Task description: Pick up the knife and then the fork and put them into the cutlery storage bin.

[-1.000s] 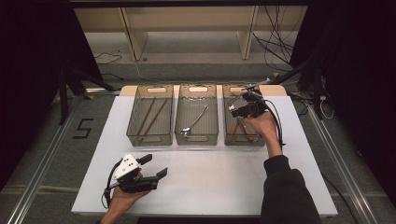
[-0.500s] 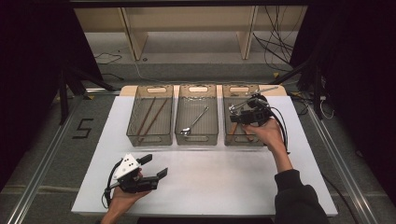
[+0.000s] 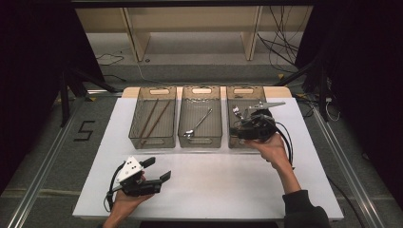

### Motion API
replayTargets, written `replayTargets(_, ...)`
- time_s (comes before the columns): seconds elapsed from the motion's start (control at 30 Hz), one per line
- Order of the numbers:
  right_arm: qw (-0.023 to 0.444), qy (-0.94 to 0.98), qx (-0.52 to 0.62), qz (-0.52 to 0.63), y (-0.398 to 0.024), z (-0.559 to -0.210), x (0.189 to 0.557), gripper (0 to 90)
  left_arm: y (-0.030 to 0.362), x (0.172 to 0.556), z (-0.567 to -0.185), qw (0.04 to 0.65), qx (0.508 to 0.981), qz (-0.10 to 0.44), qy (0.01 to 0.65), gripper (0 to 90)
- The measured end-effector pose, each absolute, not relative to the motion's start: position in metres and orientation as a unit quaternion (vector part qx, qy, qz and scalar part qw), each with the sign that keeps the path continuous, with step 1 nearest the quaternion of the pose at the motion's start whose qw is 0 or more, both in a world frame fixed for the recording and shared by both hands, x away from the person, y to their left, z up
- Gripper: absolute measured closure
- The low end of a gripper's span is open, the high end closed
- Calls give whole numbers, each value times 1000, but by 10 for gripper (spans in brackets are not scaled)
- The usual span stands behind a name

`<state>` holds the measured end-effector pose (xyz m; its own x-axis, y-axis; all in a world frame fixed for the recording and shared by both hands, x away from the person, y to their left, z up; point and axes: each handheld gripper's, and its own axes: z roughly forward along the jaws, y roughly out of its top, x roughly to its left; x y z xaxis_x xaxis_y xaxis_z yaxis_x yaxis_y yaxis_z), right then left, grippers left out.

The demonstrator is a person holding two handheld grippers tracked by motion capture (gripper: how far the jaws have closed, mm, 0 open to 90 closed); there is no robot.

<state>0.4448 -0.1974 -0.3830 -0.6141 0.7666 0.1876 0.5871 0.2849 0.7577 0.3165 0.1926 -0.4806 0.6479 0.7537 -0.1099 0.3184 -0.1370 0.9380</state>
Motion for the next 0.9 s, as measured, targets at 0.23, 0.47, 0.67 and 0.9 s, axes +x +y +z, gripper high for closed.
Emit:
replayTargets(0.23, 105, 789, 418, 438, -201, -389, 426, 339, 192, 318, -481, 543, 726, 198, 373, 184)
replayTargets(0.47, 105, 778, 405, 469, -203, -396, 407, 329, 192, 318, -483, 541, 727, 197, 374, 184)
replayTargets(0.67, 96, 772, 384, 497, -205, -403, 393, 324, 192, 317, -482, 538, 731, 198, 371, 184)
replayTargets(0.9, 105, 763, 374, 516, -210, -409, 377, 290, 191, 316, -482, 540, 730, 197, 369, 184)
